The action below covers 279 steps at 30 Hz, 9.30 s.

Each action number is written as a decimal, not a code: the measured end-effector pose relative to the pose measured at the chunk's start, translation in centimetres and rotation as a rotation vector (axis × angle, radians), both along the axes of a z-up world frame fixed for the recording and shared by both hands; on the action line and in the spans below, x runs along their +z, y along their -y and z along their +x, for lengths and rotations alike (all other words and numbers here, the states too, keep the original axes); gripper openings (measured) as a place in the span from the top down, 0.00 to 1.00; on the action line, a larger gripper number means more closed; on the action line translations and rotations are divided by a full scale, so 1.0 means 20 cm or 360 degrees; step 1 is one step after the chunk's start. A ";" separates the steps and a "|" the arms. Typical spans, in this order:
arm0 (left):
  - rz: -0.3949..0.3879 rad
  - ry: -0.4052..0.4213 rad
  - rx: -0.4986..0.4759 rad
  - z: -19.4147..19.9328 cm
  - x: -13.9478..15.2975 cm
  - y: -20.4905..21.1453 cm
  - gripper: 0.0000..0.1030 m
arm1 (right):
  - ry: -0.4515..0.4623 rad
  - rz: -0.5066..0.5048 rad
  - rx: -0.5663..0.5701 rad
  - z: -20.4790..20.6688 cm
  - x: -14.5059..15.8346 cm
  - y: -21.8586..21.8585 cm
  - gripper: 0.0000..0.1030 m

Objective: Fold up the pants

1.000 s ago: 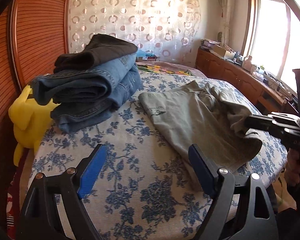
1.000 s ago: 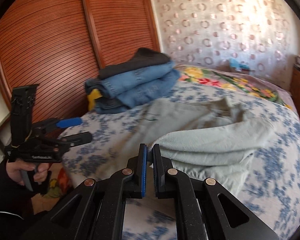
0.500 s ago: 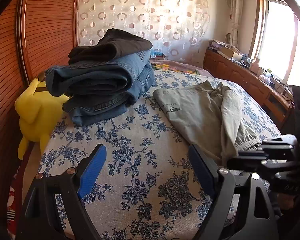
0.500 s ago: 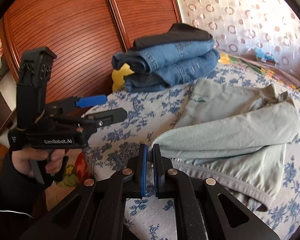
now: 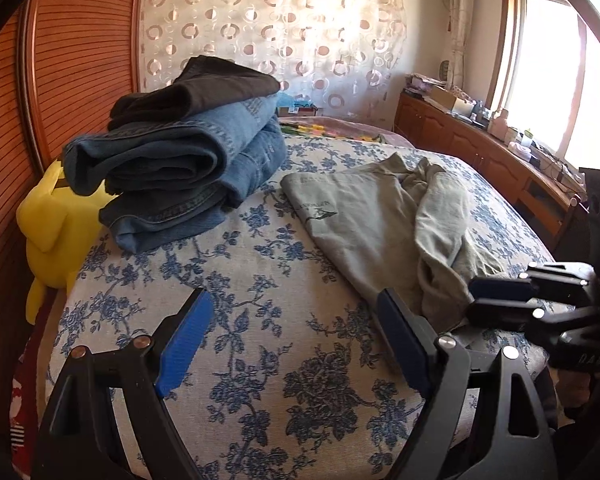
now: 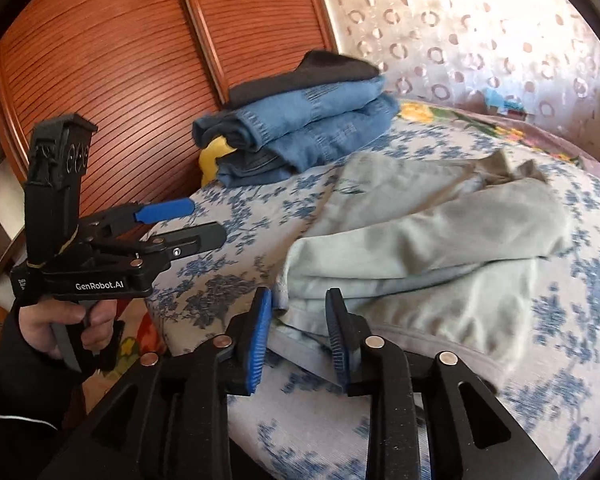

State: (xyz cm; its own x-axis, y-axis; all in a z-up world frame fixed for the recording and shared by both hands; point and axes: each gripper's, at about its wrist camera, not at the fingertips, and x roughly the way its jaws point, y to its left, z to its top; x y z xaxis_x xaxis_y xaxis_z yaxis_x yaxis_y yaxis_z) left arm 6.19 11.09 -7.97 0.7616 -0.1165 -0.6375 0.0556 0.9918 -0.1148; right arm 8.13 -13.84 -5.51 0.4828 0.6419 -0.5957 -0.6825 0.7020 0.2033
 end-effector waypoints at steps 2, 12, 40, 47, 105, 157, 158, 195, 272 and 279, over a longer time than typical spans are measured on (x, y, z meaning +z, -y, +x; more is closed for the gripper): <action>-0.0002 0.0004 -0.0013 0.00 0.01 0.01 0.18 | 0.0022 -0.0002 -0.0046 -0.01 0.01 0.06 0.70; 0.0004 -0.0002 -0.0095 0.04 0.00 0.13 0.18 | 0.0085 -0.0004 -0.0244 -0.02 0.05 0.29 0.65; -0.0013 -0.0101 -0.0293 0.08 -0.13 0.29 0.47 | 0.0154 -0.0241 -0.0465 0.57 0.11 0.31 0.58; -0.0024 -0.0113 -0.0306 0.07 -0.14 0.28 0.55 | 0.0024 -0.0244 -0.0403 0.70 0.05 0.31 0.58; -0.0115 -0.0043 -0.0233 -0.07 -0.07 0.16 0.59 | 0.0148 -0.0288 -0.0205 0.65 0.18 0.00 0.66; -0.0111 -0.0042 -0.0219 -0.02 -0.09 0.22 0.26 | -0.0068 -0.0169 -0.0344 -0.18 0.03 0.50 0.99; -0.0108 -0.0043 -0.0222 -0.02 -0.09 0.22 0.26 | -0.0075 -0.0172 -0.0348 -0.19 0.03 0.51 0.99; -0.0082 -0.0082 -0.0241 -0.01 -0.11 0.26 0.26 | -0.0001 -0.0332 -0.0301 -0.33 -0.02 0.41 0.44; -0.0080 -0.0332 -0.0295 0.90 -0.12 0.31 0.58 | 0.0082 -0.0216 -0.0546 0.29 -0.11 0.41 0.59; -0.0169 -0.0361 -0.0248 0.97 -0.14 0.25 0.60 | 0.0064 -0.0205 -0.0562 0.29 -0.11 0.42 0.58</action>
